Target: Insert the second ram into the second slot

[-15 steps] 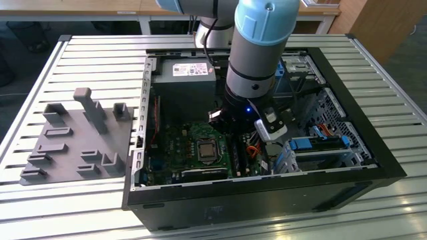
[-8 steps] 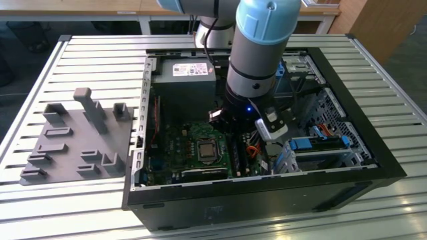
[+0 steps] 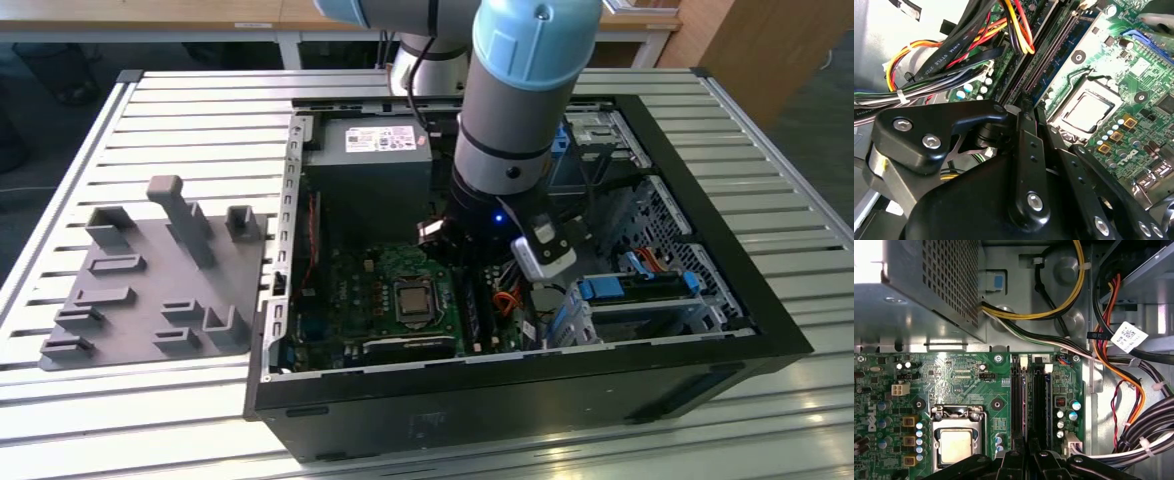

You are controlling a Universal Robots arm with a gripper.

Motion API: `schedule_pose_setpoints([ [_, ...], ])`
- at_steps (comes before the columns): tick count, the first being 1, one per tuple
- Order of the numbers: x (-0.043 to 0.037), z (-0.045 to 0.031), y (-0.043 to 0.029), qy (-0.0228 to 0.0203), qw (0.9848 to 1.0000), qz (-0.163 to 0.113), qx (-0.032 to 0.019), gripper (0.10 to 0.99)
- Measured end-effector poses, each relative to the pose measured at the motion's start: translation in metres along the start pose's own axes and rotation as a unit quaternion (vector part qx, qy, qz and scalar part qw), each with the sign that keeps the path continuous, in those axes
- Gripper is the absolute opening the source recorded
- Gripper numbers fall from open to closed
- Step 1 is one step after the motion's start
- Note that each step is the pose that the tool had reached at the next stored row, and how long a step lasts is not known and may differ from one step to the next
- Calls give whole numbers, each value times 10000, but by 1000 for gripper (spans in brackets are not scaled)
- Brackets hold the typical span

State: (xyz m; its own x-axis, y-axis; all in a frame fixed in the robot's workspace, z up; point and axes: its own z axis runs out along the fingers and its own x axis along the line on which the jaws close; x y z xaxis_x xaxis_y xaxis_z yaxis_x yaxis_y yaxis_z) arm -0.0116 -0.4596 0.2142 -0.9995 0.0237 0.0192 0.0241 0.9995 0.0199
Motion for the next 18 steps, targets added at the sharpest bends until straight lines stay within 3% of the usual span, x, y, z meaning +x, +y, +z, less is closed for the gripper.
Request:
schedule_pose_setpoints([
  [18, -9, 17, 18, 9, 10000, -84, 3, 141],
])
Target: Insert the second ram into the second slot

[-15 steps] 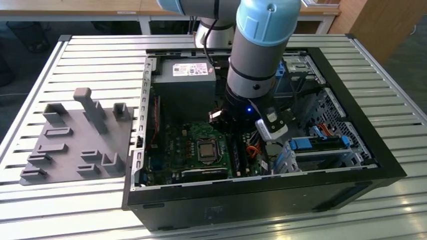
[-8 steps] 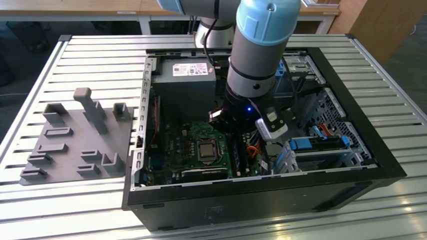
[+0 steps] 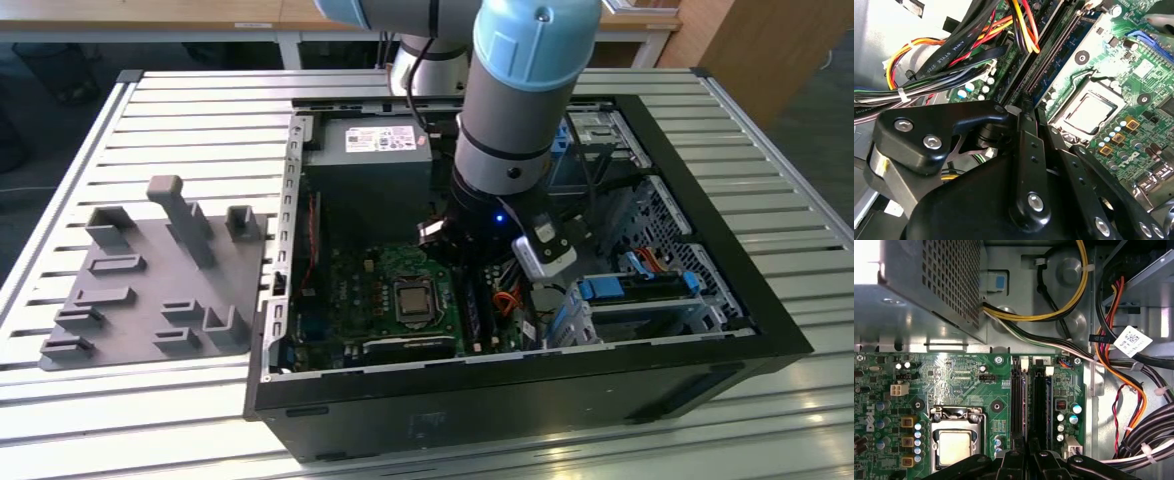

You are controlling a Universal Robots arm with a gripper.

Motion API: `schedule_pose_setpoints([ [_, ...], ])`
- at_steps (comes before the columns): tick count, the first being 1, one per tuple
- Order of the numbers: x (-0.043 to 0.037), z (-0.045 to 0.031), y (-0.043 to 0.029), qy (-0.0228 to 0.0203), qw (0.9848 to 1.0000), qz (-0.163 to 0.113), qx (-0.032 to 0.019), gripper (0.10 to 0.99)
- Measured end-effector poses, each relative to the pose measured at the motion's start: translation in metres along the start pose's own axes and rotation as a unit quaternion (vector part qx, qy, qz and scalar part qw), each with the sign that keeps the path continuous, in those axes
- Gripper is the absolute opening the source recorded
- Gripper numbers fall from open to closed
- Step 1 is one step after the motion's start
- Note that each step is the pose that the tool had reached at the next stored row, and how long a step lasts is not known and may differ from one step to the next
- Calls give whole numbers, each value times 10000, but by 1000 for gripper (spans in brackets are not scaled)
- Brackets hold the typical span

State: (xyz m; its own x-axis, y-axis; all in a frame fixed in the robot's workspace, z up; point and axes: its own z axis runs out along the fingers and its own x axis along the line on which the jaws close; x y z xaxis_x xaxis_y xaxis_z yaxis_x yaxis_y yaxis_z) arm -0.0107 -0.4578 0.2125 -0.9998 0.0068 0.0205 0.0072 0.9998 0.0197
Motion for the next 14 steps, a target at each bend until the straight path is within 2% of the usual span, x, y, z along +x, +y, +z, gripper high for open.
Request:
schedule_pose_setpoints([
  [14, 0, 33, -6, 8, 10000, 0, 0, 141],
])
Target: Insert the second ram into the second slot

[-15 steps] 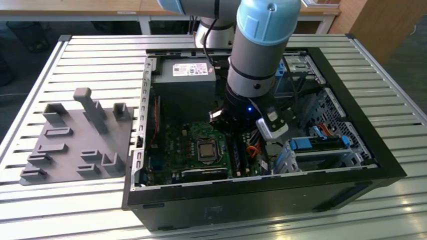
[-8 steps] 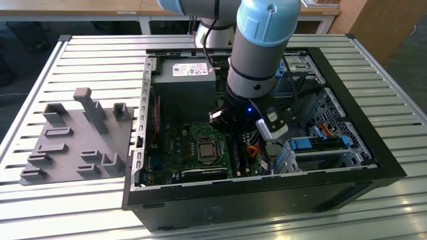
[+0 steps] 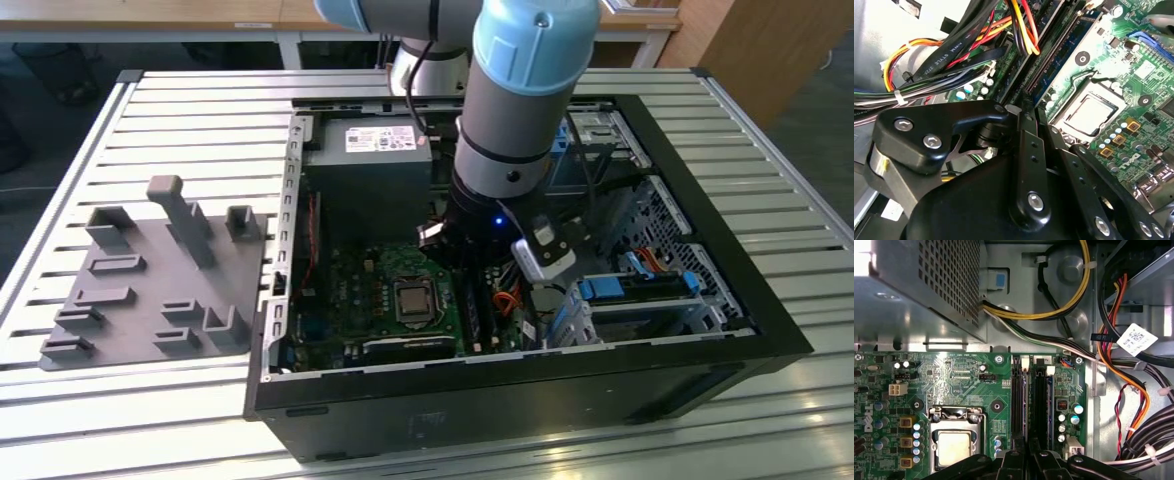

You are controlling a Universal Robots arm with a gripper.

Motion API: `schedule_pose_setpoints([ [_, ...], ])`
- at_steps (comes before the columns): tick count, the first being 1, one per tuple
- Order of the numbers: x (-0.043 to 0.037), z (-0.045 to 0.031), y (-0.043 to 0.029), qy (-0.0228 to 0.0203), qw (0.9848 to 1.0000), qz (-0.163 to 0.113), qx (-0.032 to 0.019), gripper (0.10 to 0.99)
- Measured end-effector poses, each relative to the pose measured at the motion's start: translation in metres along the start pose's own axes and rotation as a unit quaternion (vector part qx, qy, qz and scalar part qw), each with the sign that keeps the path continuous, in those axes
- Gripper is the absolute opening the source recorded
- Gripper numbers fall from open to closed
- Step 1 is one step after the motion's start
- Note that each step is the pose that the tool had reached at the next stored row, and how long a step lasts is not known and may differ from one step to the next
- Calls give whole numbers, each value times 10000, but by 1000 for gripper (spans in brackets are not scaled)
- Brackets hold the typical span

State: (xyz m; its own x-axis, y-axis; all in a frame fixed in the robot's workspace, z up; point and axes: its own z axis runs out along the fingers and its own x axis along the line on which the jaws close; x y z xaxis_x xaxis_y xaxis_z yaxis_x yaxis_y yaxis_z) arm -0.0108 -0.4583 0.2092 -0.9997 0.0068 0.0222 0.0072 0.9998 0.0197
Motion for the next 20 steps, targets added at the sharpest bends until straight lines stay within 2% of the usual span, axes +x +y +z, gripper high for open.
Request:
schedule_pose_setpoints([
  [7, -1, 31, 0, 0, 10000, 0, 0, 141],
  [15, -1, 33, 0, 0, 10000, 0, -1, 141],
  [17, -1, 33, 0, 0, 10000, 1, -1, 149],
  [18, -1, 33, 0, 0, 10000, 1, -1, 212],
  [20, -1, 33, 0, 0, 10000, 1, -1, 212],
])
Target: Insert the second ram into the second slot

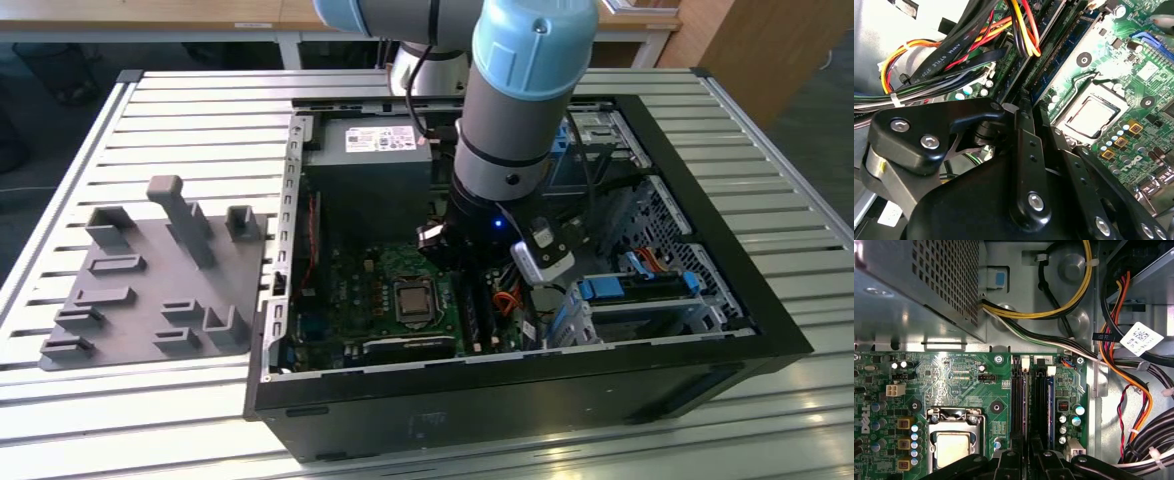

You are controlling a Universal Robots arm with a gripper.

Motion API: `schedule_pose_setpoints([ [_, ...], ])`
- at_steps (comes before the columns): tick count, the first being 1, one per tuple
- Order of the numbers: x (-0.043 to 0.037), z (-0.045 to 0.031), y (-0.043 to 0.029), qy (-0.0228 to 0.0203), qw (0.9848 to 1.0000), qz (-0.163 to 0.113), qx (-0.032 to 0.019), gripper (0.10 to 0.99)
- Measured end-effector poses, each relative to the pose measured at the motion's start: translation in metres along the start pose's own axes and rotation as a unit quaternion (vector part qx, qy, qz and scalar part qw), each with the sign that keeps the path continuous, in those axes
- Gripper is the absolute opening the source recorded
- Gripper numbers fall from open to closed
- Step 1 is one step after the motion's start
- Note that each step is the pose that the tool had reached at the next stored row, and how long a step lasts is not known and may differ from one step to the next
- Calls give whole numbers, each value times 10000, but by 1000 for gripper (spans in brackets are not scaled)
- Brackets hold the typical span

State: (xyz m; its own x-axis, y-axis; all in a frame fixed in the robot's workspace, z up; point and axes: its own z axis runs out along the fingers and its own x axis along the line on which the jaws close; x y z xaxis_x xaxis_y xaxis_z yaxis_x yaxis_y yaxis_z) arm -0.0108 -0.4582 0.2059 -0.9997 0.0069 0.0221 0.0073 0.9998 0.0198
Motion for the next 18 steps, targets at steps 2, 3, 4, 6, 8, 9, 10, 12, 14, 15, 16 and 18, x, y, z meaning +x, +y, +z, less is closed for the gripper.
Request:
schedule_pose_setpoints([
  [2, 0, -8, 0, 0, 10000, 0, 1, 212],
  [3, 1, -22, 0, 0, 10000, 0, 0, 212],
  [4, 1, -40, 1, 0, 10000, 0, 1, 212],
  [6, 2, -87, 2, 0, 10000, 0, 0, 212],
  [8, 3, -135, 3, 0, 10000, 0, 0, 212],
  [9, 4, -174, 3, 1, 10000, 0, 1, 212],
  [10, 5, -207, 4, 2, 10000, 0, -1, 212],
  [12, 5, -243, 5, 4, 10000, 0, 1, 212],
  [14, 5, -244, 5, 4, 10000, 0, -2, 196],
  [15, 5, -244, 5, 4, 10000, 0, -2, 196],
  [16, 6, -247, 5, 4, 10000, 0, 0, 129],
  [18, 6, -248, 5, 4, 10000, 0, -1, 106],
])
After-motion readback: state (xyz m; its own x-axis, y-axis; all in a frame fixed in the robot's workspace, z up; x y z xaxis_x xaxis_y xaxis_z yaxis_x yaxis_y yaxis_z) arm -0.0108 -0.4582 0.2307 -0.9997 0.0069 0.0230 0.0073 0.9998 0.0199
